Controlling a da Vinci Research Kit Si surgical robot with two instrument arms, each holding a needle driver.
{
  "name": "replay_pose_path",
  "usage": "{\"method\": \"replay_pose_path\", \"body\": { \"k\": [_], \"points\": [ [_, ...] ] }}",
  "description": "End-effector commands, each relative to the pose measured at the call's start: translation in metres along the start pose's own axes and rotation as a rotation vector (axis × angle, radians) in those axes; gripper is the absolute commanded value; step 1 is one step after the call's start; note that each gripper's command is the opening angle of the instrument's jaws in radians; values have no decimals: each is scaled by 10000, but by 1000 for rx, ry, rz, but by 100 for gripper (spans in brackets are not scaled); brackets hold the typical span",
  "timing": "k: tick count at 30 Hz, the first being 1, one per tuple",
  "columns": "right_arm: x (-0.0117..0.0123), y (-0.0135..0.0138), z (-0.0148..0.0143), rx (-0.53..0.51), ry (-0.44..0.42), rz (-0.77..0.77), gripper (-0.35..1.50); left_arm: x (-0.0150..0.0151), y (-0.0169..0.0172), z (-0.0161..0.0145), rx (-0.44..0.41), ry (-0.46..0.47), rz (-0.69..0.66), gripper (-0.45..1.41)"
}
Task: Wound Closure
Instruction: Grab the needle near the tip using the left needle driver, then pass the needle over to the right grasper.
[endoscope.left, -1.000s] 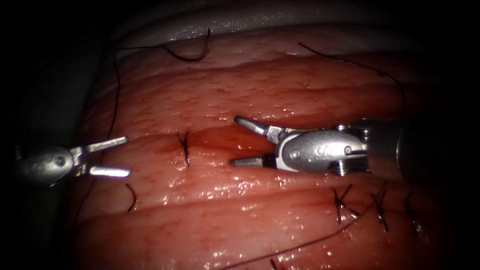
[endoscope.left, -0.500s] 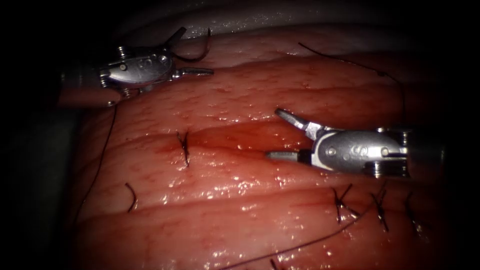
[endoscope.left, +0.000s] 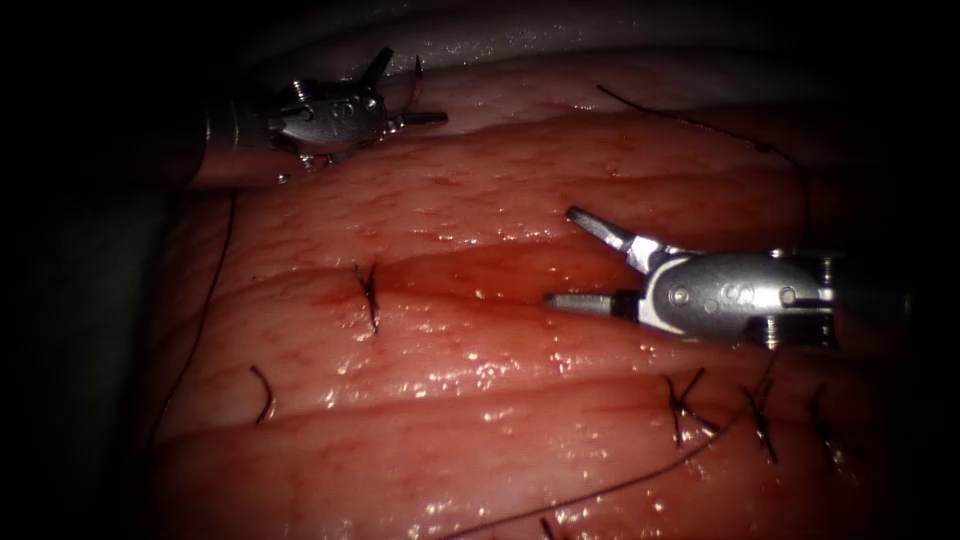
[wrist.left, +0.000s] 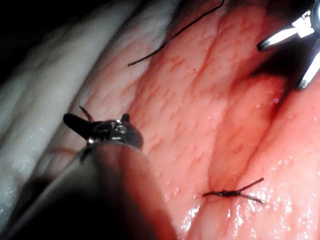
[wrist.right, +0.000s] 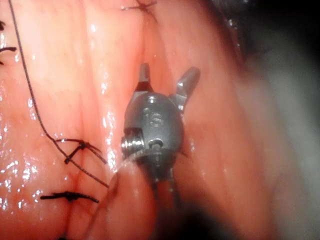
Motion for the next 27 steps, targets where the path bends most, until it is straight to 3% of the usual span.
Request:
{"method": "replay_pose_path", "body": {
  "k": [1,8,12,16,18,22,24,27],
  "points": [
    [-2,-5,8,0,2,1,74,-2,2,11,-2,1,-8,49],
    [-2,-5,9,-1,2,0,71,-18,7,32,-14,-26,-24,47],
    [-3,-5,9,-1,1,6,69,-16,10,39,-26,-22,-36,37],
    [-4,-5,10,-2,1,6,67,-15,10,45,-22,-24,-45,0],
    [-4,-5,10,-2,1,6,67,-16,8,46,-37,-18,-41,-45],
    [-3,-5,9,-1,2,6,67,-23,-2,41,-172,39,-15,-45],
    [-3,-4,9,0,1,12,67,-25,-5,33,-195,48,25,-45],
    [-2,3,9,5,-2,58,57,-22,4,14,-282,123,117,-45]
  ]
}}
